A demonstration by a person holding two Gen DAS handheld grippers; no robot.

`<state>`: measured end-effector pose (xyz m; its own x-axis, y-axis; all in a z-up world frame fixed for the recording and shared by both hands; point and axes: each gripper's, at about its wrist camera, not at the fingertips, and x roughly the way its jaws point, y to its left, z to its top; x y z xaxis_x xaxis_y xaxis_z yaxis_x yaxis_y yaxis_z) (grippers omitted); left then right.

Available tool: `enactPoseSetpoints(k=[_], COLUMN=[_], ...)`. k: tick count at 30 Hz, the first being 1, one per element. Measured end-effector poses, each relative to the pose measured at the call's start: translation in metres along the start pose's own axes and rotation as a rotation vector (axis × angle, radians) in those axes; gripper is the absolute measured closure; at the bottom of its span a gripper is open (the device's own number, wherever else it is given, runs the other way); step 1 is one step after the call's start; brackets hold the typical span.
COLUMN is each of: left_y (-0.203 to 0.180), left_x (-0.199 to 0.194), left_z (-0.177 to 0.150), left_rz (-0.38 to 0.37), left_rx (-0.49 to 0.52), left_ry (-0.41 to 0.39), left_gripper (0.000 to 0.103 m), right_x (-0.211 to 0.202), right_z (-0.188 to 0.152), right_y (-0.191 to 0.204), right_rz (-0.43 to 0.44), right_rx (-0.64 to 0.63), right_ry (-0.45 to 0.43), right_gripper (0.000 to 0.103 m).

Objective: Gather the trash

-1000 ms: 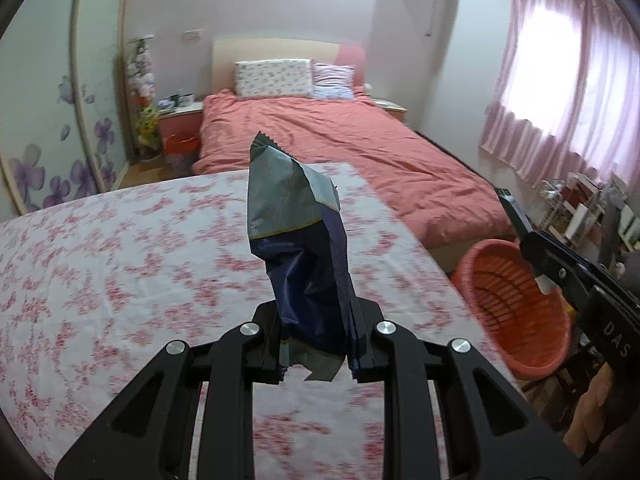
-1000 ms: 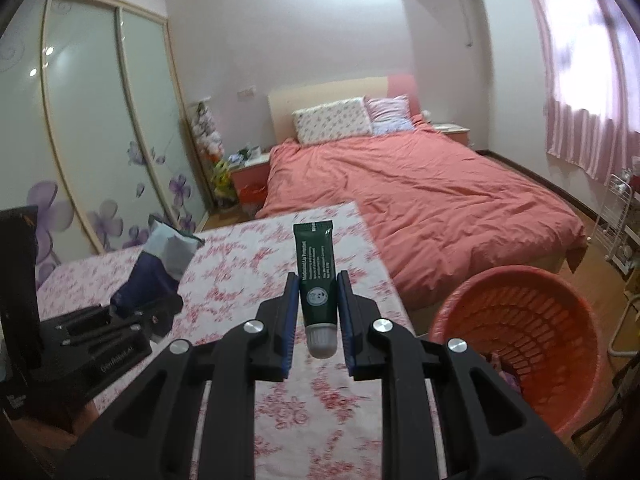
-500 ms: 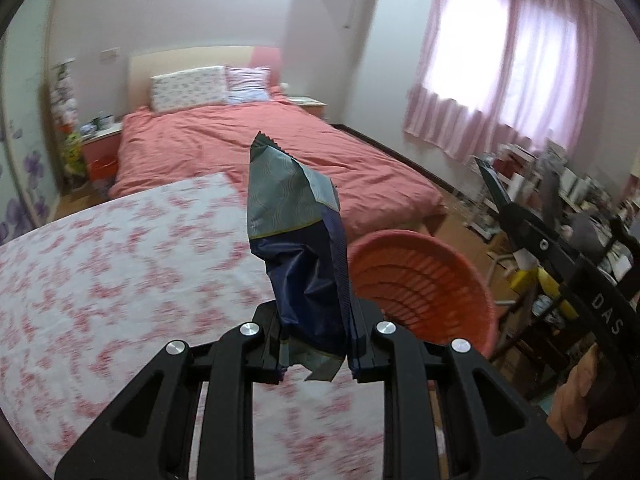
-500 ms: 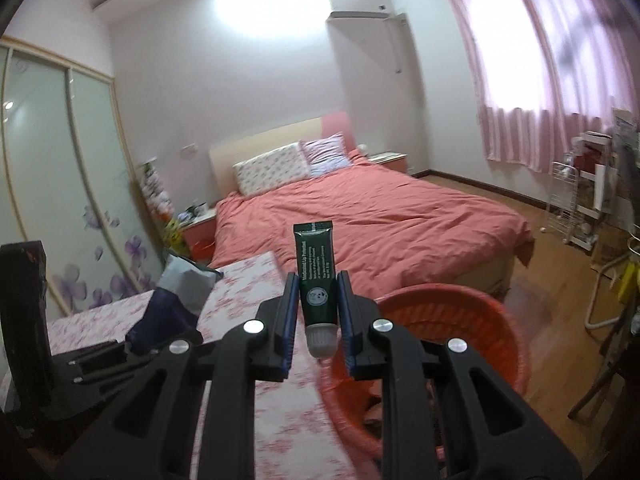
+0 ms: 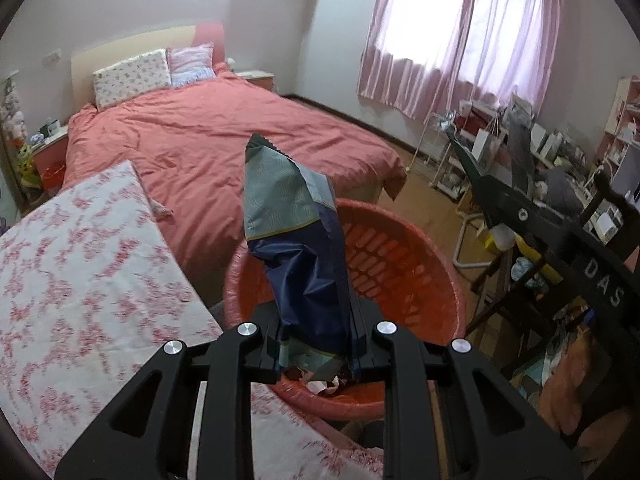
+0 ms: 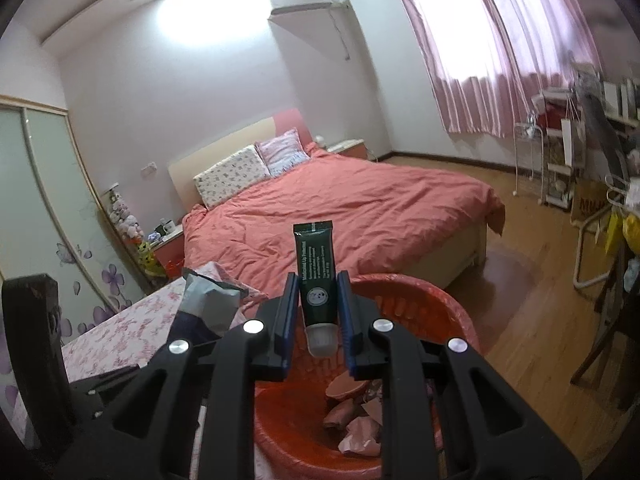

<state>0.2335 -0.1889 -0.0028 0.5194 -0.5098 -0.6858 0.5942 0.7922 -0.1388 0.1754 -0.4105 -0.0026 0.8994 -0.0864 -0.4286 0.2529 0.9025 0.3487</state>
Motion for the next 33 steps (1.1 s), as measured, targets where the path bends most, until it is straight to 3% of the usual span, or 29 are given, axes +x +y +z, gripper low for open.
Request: enactPoseSetpoints(k=[1,2,3,5,10,13,18,24,33], left_y=[-0.001,-0.002,-0.003,-0.001,0.016,0.024,0.04,0.056,0.057], left_x=[0.008,0.014,0.018,0.023,0.017,0.0,-0.046,-0.108,-0.179], left_z=[-0.001,-0.003,-0.004,-0.008,-0.018,-0.023,-0.03,-0.061,-0.111], left_rz=[0.002,0.01,0.017,0.034,0.079,0.105,0.175,0.279,0.445], left_rx=[0.001,0.0,-0.002,-0.009,-0.041,-0.059,-0.064,-0.089,-0.166], left_ry=[0.019,0.034,0.045,0.071,0.092,0.075,-0.011,-0.114,-0.242], left_gripper=[0.072,0.061,0.055,0.054,0.05,0.047,0.028,0.01,0.002], right_x=[0.007,0.012,0.017,0.021,0.008,-0.008,-0.042,-0.09,-0.16], right_z=[0.0,0.0,0.0,-0.003,-0.009,-0.01,-0.013,-0.033,-0.089], right_y=[-0.006,-0.01,-0.013,-0.023,-0.031,-0.027,-0.007,0.031,0.078], right_rz=[0.001,0.002,0.002,-0.013,-0.037,-0.053,-0.097,-0.201,-0.32], right_rx=[0.015,0.029,0.038,0.06,0.078,0.067,-0.01,-0.151,-0.267], right_ry=[0.016,0.025,0.033,0.037,0.012,-0.02,-0.096,-0.153,-0.249], right_gripper=[0.079,0.078,0.069,0.056,0.037,0.023,0.004,0.004,0.004])
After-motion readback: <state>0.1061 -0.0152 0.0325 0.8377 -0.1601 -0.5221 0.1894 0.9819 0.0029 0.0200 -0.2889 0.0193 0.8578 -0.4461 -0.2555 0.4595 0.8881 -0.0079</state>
